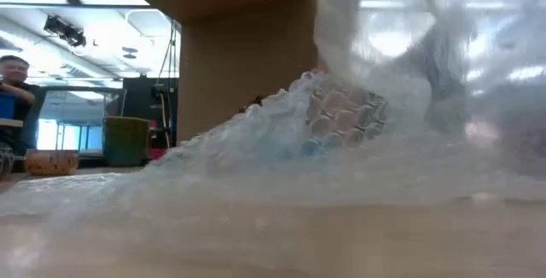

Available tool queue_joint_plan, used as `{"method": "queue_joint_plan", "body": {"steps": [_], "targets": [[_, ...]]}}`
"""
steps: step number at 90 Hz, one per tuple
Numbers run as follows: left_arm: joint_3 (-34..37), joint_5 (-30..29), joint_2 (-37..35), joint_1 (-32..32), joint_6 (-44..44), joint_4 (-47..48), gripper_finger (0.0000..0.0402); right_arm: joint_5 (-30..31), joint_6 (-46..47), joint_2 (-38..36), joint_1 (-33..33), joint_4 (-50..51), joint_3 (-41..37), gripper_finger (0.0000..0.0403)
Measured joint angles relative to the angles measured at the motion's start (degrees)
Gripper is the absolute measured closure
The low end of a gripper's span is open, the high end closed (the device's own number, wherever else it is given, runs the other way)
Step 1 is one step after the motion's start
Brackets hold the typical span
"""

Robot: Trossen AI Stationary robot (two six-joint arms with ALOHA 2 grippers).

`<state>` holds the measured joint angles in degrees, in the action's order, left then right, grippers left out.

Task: Wrap mug
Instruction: Prepare the bubble wrap on the table

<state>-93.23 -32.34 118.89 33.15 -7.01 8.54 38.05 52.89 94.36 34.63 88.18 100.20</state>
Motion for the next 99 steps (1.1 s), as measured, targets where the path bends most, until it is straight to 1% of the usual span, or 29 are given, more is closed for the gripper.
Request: {"method": "queue_joint_plan", "body": {"steps": [9, 21, 37, 45, 51, 65, 75, 90, 99], "targets": [[-0.09, -0.94, 1.48, -1.52, 0.75, 0.28, 0.0271, 0.34, -0.03, -2.87, 2.2, -2.62, 0.11, 0.0403], [-0.04, -3.62, 1.7, -3.12, 4.89, 9.11, 0.0271, 0.28, -0.03, -6.63, 5.93, -4.81, 0.11, 0.0403], [-0.04, -14.44, -0.56, -3.09, 10.96, 26.03, 0.0271, -1.43, -0.27, -9.8, 12.09, -8.44, 0.11, 0.0403], [-0.04, -18.73, -2.78, -2.19, 13.51, 31.67, 0.0271, -2.36, -0.31, -10.1, 14.89, -10.26, 0.11, 0.0403], [-0.04, -21.71, -4.88, -1.36, 14.93, 34.18, 0.0271, -3.5, -0.3, -10.05, 16.78, -11.22, 0.1, 0.0403], [-0.06, -29.12, -10.21, 0.77, 13.56, 36.42, 0.0271, -4.15, 0.07, -9.99, 19.02, -14.81, -1.31, 0.0403], [-0.1, -33.78, -14.2, 1.89, 9.61, 35.88, 0.0271, -2.13, 4.39, -9.98, 18.89, -13.67, -2.45, 0.0403], [-0.11, -34.36, -17.51, 2.11, 7.78, 36.1, 0.0271, -2.34, 9.24, -10.0, 15.7, -10.73, -5.33, 0.0403], [-0.11, -34.18, -17.86, 2.09, 7.63, 35.48, 0.0271, -4.93, 10.47, -9.98, 12.85, -10.05, -7.67, 0.0403]]}}
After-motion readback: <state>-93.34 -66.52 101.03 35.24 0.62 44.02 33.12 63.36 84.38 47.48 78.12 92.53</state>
